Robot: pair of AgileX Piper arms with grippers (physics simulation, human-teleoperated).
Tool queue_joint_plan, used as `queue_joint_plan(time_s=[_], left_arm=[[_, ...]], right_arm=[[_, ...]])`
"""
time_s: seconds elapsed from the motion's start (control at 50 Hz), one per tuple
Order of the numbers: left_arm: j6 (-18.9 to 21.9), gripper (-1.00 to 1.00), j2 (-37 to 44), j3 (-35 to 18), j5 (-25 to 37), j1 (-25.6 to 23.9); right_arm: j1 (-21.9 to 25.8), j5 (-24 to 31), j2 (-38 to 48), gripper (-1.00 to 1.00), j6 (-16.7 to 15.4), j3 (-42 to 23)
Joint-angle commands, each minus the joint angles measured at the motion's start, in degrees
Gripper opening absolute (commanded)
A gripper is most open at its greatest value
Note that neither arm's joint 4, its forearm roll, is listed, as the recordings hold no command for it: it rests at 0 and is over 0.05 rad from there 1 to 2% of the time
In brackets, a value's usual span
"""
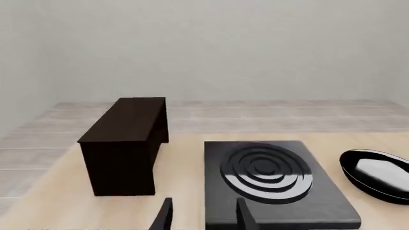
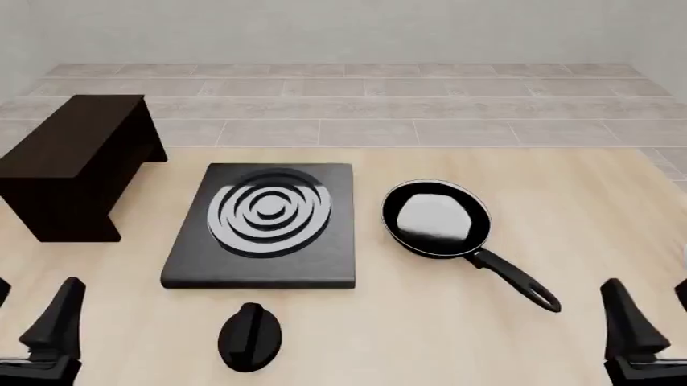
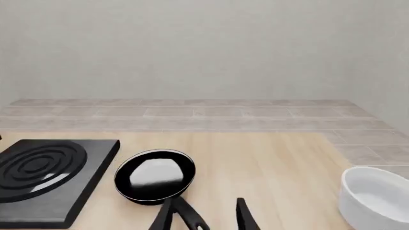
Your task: Put the frying pan on top of the cabinet.
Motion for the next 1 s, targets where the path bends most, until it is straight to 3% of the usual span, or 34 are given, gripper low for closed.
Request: queue_joint_plan(time_s=[0.02, 0.14, 0.24, 0.32, 0.38, 0.42, 0.56, 0.62, 0.68, 0.7, 0.72, 0.78, 0.8, 0.86, 1.0], left_arm=[[-1.0, 1.00, 0.1, 0.5, 0.2, -2.2], [-0.6, 1.00, 1.3, 0.7, -0.7, -2.7], [3.4, 1.00, 8.7, 0.8, -7.7, -6.2], [8.2, 1.00, 22.6, 0.6, -22.2, -8.9], [12.8, 1.00, 30.0, -1.3, -29.4, -12.0], [18.8, 1.00, 36.5, -2.3, -36.3, -14.6], [33.3, 1.00, 54.5, -8.4, -49.2, -25.6], [36.4, 1.00, 60.5, -12.2, -49.9, -28.9], [44.4, 1.00, 69.2, -13.2, -57.4, -33.1], [44.4, 1.00, 69.3, -13.2, -57.6, -33.1], [47.5, 1.00, 73.8, -15.0, -58.8, -35.8], [50.1, 1.00, 78.7, -16.5, -60.1, -38.7], [53.5, 1.00, 82.9, -16.7, -63.7, -39.9], [56.9, 1.00, 88.0, -19.1, -64.0, -43.7], [63.3, 1.00, 92.3, -23.4, -63.8, -48.3]], right_arm=[[0.3, 0.4, 0.4, 1.00, -0.2, -0.4], [0.1, -0.1, 0.9, 1.00, 0.2, -0.3], [0.3, -1.2, 2.0, 1.00, 0.5, 0.0], [0.1, -1.2, 2.2, 1.00, 0.8, -0.3], [0.1, -1.6, 2.4, 1.00, 1.0, -0.1], [0.1, -1.8, 2.5, 1.00, 1.0, -0.1], [-0.2, -2.1, 2.8, 1.00, 1.2, 0.0], [0.0, -2.3, 3.1, 1.00, 1.2, 0.0], [0.0, -2.5, 3.2, 1.00, 1.3, 0.0], [-0.1, -2.5, 3.2, 1.00, 1.4, 0.0], [-0.2, -2.5, 3.3, 1.00, 1.5, 0.0], [-0.3, -2.3, 3.0, 1.00, 1.7, 0.0], [-0.4, -2.4, 3.0, 1.00, 1.8, 0.0], [-0.5, -2.5, 3.2, 1.00, 2.0, -0.1], [-0.4, -2.6, 3.3, 1.00, 2.3, 0.0]])
